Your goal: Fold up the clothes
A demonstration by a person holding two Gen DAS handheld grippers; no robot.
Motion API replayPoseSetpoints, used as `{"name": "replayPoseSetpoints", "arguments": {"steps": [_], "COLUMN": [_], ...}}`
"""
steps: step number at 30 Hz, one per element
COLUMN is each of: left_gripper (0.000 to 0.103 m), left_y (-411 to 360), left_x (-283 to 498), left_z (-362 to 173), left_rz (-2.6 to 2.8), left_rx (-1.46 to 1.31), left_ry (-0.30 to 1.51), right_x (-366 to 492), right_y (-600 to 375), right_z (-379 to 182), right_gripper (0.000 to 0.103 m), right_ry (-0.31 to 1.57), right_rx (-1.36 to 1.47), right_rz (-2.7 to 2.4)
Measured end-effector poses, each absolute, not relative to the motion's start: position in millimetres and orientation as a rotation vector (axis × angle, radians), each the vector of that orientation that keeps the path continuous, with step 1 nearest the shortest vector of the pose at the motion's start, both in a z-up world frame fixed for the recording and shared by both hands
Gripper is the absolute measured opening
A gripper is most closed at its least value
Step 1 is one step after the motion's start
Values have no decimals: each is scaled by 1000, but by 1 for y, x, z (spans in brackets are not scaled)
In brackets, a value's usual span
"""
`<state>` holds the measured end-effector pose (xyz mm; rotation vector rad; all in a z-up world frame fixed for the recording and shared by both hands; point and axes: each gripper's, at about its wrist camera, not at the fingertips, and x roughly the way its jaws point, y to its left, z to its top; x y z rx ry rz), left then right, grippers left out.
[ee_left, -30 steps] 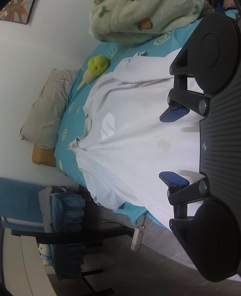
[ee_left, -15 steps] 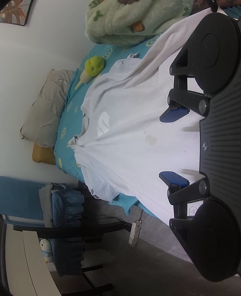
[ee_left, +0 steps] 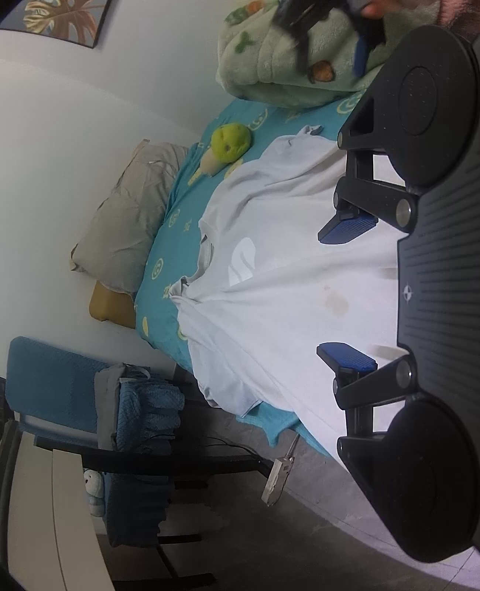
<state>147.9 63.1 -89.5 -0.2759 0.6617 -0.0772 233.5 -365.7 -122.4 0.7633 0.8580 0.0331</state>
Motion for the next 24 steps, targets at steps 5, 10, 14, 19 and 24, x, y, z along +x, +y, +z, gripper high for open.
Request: {"name": "replayPoseSetpoints", "arguments": {"steps": [5,10,14,19,24], "left_gripper": [62,62,61,60,60], "left_y": [66,72,81,85,82], "left_x": [169,182,185,183,191], "left_z": [-106,-118,-123,-120,-126], "left_rz": [-98,-105,-112,-94,-83], "left_rx": [-316,-351,-402,-404,-382], "left_ry": [676,703,726,705,719], "right_x": [312,353,379,422,485], "right_y": [-356,-336,-327,-329,-332], "right_z": [-169,-183,-168,-115,-120], "right_gripper": [69,31,5,5,6], "right_ry": [760,713,722,581,697], "right_rx": [920,808,620,245,5], "right_rz": [-103,-170,-178,-270,-302]}}
